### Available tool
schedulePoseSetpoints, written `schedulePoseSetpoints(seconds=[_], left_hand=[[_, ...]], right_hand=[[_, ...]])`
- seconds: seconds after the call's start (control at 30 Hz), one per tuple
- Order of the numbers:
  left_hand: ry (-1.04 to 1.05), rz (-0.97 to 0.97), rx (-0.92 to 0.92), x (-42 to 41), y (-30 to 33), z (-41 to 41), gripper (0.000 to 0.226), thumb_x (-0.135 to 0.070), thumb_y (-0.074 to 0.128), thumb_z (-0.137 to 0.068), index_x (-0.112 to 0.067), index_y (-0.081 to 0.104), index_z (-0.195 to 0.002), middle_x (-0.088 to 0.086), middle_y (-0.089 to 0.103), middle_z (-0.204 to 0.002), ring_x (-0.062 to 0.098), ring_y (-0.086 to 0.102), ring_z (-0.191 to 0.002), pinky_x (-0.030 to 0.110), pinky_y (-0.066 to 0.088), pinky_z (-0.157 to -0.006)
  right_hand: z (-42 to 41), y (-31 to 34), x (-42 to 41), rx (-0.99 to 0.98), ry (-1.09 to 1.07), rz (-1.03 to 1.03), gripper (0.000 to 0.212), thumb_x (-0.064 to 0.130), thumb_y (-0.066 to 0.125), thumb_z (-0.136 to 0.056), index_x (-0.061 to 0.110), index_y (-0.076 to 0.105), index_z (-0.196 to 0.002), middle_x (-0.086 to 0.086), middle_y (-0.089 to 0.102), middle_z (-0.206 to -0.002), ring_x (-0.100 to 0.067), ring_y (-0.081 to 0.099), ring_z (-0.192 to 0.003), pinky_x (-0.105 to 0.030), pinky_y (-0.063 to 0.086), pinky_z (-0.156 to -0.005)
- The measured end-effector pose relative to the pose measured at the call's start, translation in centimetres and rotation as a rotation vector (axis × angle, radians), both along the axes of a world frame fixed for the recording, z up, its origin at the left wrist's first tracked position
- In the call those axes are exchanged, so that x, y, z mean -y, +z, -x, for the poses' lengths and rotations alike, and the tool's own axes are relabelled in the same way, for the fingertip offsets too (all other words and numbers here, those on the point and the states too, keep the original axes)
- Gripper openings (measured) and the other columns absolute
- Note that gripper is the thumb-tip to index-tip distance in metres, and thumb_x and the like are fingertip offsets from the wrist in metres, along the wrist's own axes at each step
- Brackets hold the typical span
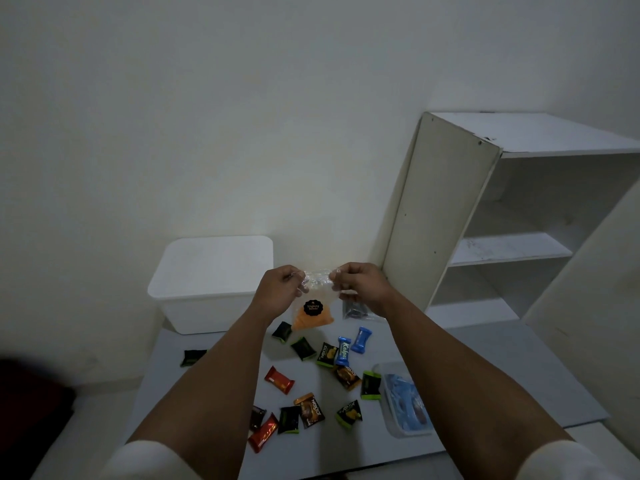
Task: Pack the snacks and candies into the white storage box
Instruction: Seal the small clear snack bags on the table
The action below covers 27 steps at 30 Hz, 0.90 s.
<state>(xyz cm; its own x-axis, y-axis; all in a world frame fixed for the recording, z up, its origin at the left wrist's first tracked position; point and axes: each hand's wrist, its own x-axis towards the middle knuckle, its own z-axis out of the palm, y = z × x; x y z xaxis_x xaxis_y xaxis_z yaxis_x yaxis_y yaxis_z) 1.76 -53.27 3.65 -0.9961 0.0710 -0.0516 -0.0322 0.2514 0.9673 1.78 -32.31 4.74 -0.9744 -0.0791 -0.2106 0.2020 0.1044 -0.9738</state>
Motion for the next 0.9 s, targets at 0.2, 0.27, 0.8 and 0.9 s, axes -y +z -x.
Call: schedulePoseSetpoints(seconds=[0.2, 0.27, 0.8, 0.9], left_hand=[[-0.008, -0.024, -0.004, -1.0, 0.0, 0.5, 0.022, -0.017, 0.054, -0.101, -0.002, 0.070, -0.097, 0.014, 0.075, -0.086, 0.015, 0.063, -0.070, 0.025, 0.051, -0.071], [-0.023, -0.029, 0.003, -1.7, 0.0, 0.6, 0.021, -0.018, 0.054, -0.101, -0.006, 0.070, -0.095, 0.013, 0.076, -0.086, 0.016, 0.063, -0.071, 0.029, 0.052, -0.075], [-0.087, 0.094, -0.004, -10.8, -1.3, 2.9, 0.027, -0.017, 0.047, -0.105, -0.007, 0.065, -0.090, 0.018, 0.074, -0.087, 0.000, 0.066, -0.058, 0.025, 0.049, -0.065], [-0.059, 0.091, 0.036, -13.4, -1.7, 3.3, 0.029, -0.019, 0.046, -0.105, -0.002, 0.068, -0.097, 0.016, 0.076, -0.089, 0.015, 0.067, -0.070, 0.031, 0.051, -0.070]], right_hand=[[-0.2, 0.0, -1.1, -0.014, -0.045, 0.045, 0.013, 0.021, 0.073, -0.091, 0.008, 0.072, -0.095, -0.002, 0.075, -0.089, -0.015, 0.072, -0.084, -0.035, 0.055, -0.078], [-0.3, -0.1, -1.7, -0.018, -0.049, 0.036, 0.011, 0.022, 0.074, -0.090, 0.014, 0.070, -0.085, -0.003, 0.074, -0.089, -0.016, 0.072, -0.084, -0.032, 0.055, -0.072], [1.5, -2.3, -8.8, 0.003, -0.090, -0.022, 0.025, 0.018, 0.072, -0.092, -0.005, 0.069, -0.101, -0.010, 0.067, -0.078, -0.015, 0.069, -0.069, -0.033, 0.051, -0.065], [1.8, -2.1, -10.9, -0.018, -0.066, -0.068, 0.029, 0.021, 0.074, -0.090, -0.005, 0.070, -0.103, -0.011, 0.068, -0.081, -0.015, 0.069, -0.072, -0.037, 0.047, -0.070]])
